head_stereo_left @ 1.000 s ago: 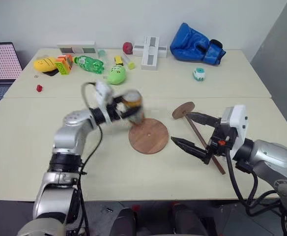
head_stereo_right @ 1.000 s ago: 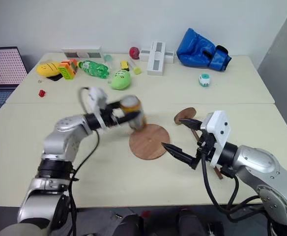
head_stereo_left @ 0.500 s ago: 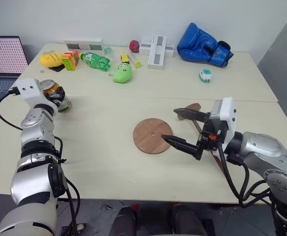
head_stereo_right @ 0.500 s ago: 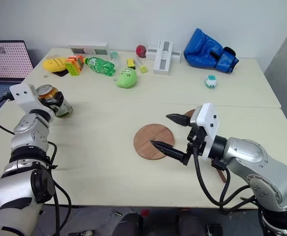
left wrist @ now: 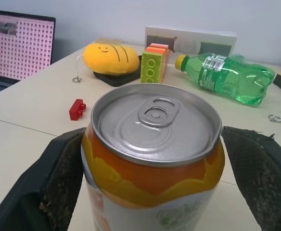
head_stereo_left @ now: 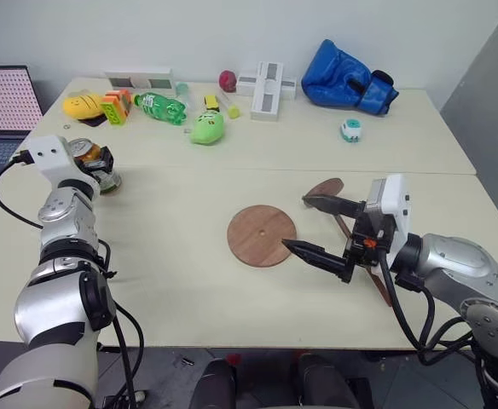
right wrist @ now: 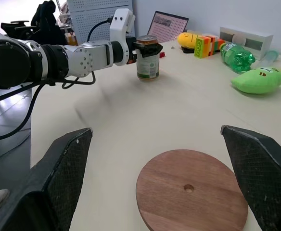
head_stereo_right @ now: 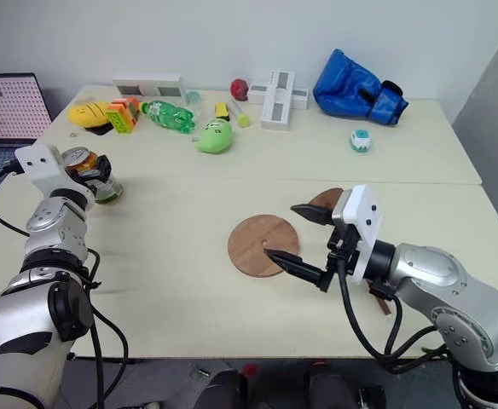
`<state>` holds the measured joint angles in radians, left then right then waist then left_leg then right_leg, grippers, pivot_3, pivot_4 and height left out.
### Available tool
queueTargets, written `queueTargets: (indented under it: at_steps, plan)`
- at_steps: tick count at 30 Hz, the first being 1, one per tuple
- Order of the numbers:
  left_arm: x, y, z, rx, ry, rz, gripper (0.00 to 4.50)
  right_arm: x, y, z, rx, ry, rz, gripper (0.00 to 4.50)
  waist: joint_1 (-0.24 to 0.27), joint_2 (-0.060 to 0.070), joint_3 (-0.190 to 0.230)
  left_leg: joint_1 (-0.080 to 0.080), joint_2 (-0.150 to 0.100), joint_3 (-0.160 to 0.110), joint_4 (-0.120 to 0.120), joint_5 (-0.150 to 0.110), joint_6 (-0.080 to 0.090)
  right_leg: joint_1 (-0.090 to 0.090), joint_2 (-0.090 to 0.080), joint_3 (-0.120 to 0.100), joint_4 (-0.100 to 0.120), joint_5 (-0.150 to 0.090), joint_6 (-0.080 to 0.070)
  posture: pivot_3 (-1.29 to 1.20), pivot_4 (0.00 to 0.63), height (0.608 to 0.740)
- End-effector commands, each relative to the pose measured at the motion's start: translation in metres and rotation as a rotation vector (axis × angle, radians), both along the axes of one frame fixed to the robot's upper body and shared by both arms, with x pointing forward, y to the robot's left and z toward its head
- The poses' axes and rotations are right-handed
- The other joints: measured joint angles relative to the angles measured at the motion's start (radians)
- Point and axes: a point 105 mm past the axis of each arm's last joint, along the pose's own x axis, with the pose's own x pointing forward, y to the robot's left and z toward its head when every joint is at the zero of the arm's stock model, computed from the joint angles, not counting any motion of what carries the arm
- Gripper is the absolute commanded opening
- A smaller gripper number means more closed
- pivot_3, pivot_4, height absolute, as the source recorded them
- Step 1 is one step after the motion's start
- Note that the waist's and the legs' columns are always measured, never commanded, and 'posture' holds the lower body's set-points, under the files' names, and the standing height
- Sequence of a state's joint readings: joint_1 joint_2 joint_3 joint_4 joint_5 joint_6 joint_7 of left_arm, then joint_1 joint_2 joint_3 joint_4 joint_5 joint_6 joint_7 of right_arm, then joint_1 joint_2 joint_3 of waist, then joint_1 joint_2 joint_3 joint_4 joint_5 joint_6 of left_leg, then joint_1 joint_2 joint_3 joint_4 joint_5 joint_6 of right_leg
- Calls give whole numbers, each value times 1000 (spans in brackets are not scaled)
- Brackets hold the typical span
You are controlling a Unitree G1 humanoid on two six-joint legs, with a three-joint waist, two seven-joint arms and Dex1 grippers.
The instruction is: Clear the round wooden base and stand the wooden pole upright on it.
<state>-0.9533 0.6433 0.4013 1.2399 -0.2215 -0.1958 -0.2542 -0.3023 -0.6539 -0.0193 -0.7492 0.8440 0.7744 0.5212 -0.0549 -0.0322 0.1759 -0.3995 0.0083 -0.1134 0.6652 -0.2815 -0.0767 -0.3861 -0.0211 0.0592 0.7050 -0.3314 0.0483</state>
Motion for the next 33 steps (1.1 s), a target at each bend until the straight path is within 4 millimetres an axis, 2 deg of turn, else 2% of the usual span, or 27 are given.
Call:
queueTargets:
  at_steps: [1,5,10,12,13,16,18,19,20,21,23,26,29,33]
  plan:
    - [-9,13,25,32,-95,18,4450,1,-5,8,2,-36,-7,4500,-2,0,0,0,0,0,0,0,0,0,0,0,0,0,0,0,150,740]
    - [-20,17,32,65,-132,16,4450,6,-11,6,9,-4,-22,4500,-3,0,0,0,0,0,0,0,0,-1,0,1,1,0,0,0,150,740]
    - [-47,24,64,132,-235,46,4450,15,-26,3,1,21,-46,4500,-4,0,0,0,2,1,0,0,0,-2,0,2,3,0,0,0,150,740]
    - [-53,21,72,154,-248,44,4450,18,-29,2,2,27,-52,4500,-3,0,0,0,2,1,0,0,0,-2,0,2,3,0,0,0,150,740]
    - [-56,14,79,175,-260,9,4450,22,-32,1,6,36,-65,4500,-3,0,0,0,2,1,1,0,0,-2,0,2,3,0,0,0,150,740]
    - [-64,-35,90,234,-254,-258,4450,39,-48,-6,2,95,-132,4500,-3,0,0,1,2,2,1,0,1,-2,0,3,4,0,0,0,150,740]
    - [-77,-96,76,309,-172,-622,4450,51,-65,-17,-78,210,-180,4500,-2,0,0,1,2,3,1,0,0,-2,0,4,4,0,0,0,150,740]
    - [-85,-116,69,311,-138,-745,4450,54,-71,-20,-111,246,-186,4500,-2,1,0,1,2,3,1,0,0,-2,0,4,4,0,0,0,150,740]
    - [-93,-133,64,307,-111,-848,4450,55,-74,-21,-138,285,-181,4500,-1,1,0,1,2,5,1,0,0,-2,0,6,4,0,0,0,150,740]
    - [-97,-140,62,299,-98,-892,4450,55,-76,-22,-151,305,-172,4500,4,2,0,2,2,4,1,0,0,-1,-2,6,4,0,0,0,150,740]
    - [-114,-173,53,296,-56,-1079,4450,62,-84,-31,-255,354,-193,4500,0,2,0,2,2,5,1,-2,3,-1,-1,6,4,0,0,0,150,740]
    - [-149,-219,30,278,32,-1378,4450,75,-85,-34,-270,562,-221,4500,-11,3,1,2,2,5,1,-2,3,-1,2,6,4,0,0,0,150,740]
    - [-170,-238,15,280,92,-1529,4450,77,-80,-35,-305,706,-204,4500,-20,5,2,4,2,8,-1,-2,4,-1,2,9,5,0,0,0,150,740]
    - [-180,-249,1,323,126,-1624,4450,92,-75,-38,-338,834,-255,4500,-23,5,2,4,3,7,-1,-2,4,-1,3,8,6,-1,-1,0,150,740]
